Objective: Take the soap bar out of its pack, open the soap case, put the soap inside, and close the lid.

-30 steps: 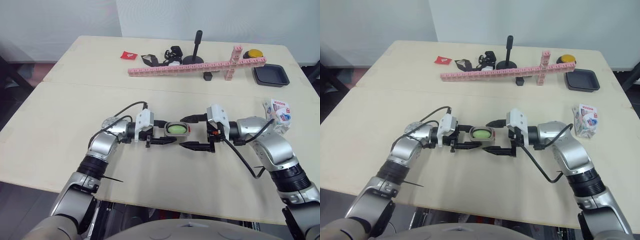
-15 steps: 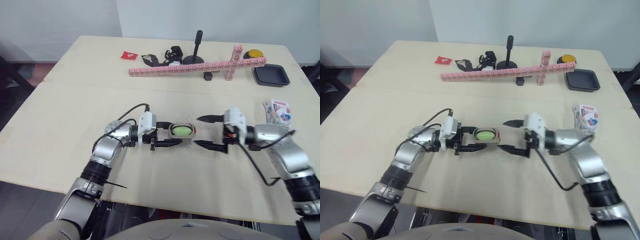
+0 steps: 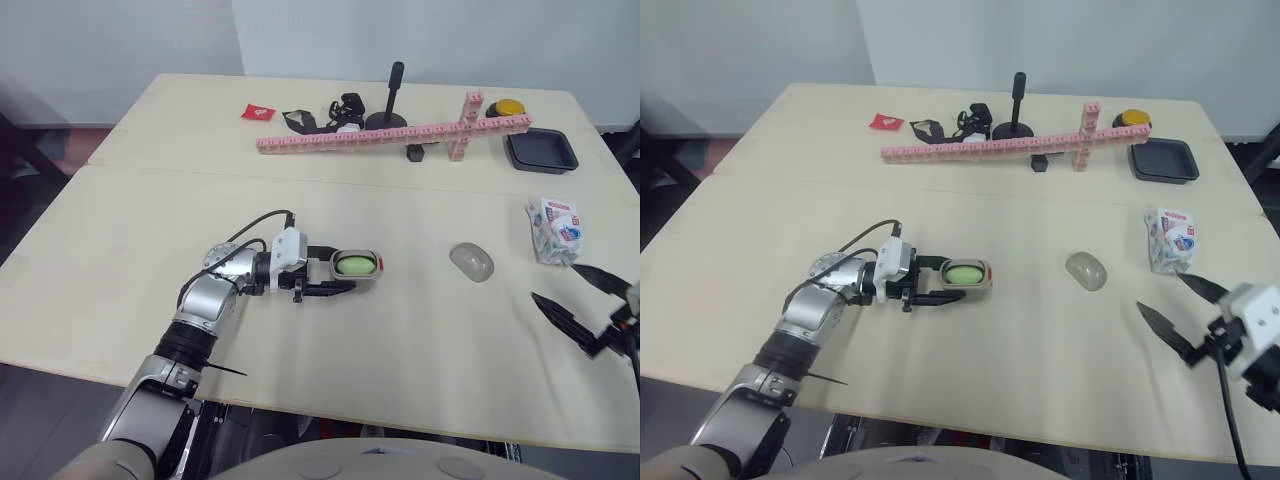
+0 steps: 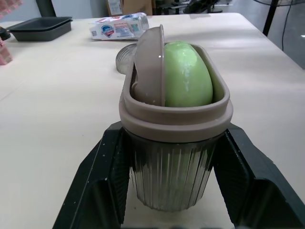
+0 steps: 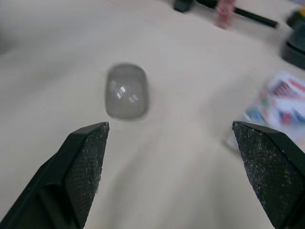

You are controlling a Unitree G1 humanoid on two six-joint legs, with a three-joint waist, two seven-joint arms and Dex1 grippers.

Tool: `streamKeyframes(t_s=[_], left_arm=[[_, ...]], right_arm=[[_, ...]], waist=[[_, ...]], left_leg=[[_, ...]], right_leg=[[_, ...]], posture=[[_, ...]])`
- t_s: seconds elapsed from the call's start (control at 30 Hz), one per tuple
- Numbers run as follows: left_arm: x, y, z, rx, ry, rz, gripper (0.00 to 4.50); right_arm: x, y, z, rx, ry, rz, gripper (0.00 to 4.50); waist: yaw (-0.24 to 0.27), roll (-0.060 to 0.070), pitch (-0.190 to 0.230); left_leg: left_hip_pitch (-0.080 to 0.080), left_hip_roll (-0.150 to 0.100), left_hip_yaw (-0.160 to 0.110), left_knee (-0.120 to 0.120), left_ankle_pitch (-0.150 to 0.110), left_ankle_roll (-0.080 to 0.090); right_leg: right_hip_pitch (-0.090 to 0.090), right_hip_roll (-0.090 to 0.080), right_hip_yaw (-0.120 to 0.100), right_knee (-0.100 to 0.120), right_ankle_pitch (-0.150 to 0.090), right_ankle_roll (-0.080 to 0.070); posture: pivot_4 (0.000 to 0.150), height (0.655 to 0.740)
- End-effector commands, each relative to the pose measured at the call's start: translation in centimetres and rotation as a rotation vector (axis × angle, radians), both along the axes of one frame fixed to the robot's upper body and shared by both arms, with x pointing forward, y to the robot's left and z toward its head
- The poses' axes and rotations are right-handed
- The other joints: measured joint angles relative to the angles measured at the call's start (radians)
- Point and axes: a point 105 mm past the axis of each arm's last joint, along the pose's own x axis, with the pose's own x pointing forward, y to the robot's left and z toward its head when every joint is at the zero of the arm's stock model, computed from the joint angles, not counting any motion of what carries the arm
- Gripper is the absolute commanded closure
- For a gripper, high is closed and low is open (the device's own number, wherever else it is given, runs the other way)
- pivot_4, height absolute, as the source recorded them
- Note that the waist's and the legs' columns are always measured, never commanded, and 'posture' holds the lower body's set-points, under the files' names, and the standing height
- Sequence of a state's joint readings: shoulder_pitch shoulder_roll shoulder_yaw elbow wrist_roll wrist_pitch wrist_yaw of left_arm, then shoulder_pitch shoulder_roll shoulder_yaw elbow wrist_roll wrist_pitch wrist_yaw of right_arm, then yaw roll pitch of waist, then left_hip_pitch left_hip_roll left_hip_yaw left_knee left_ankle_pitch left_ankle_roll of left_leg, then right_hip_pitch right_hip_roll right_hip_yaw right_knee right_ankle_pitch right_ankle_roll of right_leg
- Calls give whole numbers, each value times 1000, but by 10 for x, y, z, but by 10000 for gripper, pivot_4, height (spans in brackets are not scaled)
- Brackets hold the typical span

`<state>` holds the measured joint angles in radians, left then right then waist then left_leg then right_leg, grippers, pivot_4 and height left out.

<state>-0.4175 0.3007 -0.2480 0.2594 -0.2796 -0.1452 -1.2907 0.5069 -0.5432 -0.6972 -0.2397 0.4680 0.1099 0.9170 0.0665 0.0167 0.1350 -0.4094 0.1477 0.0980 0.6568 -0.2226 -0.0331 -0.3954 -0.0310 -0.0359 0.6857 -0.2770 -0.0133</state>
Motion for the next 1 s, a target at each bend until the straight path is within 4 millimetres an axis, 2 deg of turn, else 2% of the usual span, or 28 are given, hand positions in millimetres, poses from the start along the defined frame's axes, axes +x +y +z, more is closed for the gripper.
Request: streamKeyframes(t_s=[0.03,0.1,0.17,0.23,0.4,0.53,0.67,0.83,1.0], left_arm=[[6,1,17,-54,-23,8,25240],[8,1,18,-57,-18,12,25240],[10,1,19,-56,-12,15,25240],[13,1,20,-60,5,26,25240],[16,0,20,-53,20,21,25240],[13,-3,17,-40,34,-8,25240],[9,-7,13,-33,48,-28,25240],[8,-12,11,-40,53,-27,25240],[10,-15,10,-42,50,-7,25240]], right_arm=[[-24,-21,0,-33,-8,-103,543],[-31,-27,-4,-39,13,-129,543],[-29,-34,-2,-26,22,-168,543],[-23,-39,3,6,44,-195,543],[1,-30,28,77,195,-120,543],[22,-3,59,38,308,25,543],[38,23,78,-3,400,141,543],[56,33,76,-152,677,89,543],[76,61,73,-190,695,157,543]], waist=[[-1,0,0],[-6,1,0],[-15,1,0],[-24,2,-1],[-32,6,-3],[-34,8,-3],[-20,8,-3],[-14,8,-3],[-11,8,-3]], left_leg=[[0,0,0,0,0,0],[0,0,0,0,0,0],[0,0,0,0,0,0],[1,0,0,0,0,0],[2,0,-1,-1,0,0],[3,0,-1,-1,0,0],[2,0,-3,-4,0,1],[5,-1,-3,-4,1,1],[3,-1,-3,-4,1,1]], right_leg=[[1,0,0,0,0,0],[1,0,0,-1,0,0],[2,0,0,-1,0,0],[5,0,0,-1,0,0],[8,0,-1,-2,0,1],[10,0,-1,-3,2,5],[10,0,-3,-5,2,6],[8,0,-3,-5,2,6],[5,0,-3,-5,1,6]], posture=[[1500,7330],[1500,7330],[1500,7330],[1500,7330],[1500,7330],[1500,7330],[1500,7330],[1500,7330],[1500,7330]])
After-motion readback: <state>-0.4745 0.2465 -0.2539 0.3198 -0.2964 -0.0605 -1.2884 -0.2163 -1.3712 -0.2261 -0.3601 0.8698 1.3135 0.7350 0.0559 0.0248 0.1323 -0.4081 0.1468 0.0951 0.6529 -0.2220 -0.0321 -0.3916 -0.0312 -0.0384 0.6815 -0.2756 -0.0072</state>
